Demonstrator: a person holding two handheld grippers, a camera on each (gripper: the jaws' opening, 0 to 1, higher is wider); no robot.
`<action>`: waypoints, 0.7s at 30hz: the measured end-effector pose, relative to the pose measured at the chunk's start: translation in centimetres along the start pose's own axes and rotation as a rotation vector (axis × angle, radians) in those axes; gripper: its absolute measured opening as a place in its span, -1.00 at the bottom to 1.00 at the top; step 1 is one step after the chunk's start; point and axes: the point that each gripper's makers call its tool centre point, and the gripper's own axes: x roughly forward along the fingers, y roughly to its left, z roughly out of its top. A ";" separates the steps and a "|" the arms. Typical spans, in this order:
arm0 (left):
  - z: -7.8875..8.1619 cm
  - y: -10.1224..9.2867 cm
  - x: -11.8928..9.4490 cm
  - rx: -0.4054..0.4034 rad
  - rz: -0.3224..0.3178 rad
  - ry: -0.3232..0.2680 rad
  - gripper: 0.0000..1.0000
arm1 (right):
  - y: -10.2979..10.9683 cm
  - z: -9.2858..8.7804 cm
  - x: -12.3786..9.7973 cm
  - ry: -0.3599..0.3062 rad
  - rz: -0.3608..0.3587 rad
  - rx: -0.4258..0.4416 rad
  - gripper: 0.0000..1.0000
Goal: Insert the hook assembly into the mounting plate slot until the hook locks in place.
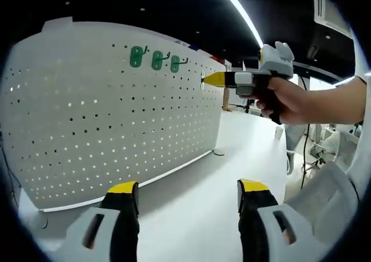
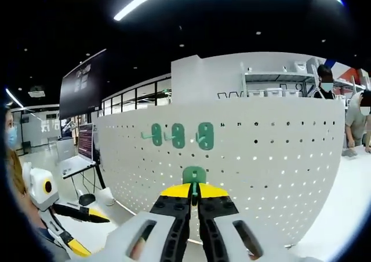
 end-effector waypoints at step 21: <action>0.0 1.5 -2.1 -0.022 0.067 -0.029 0.41 | -4.2 3.3 2.4 -0.075 -0.100 -0.029 -0.99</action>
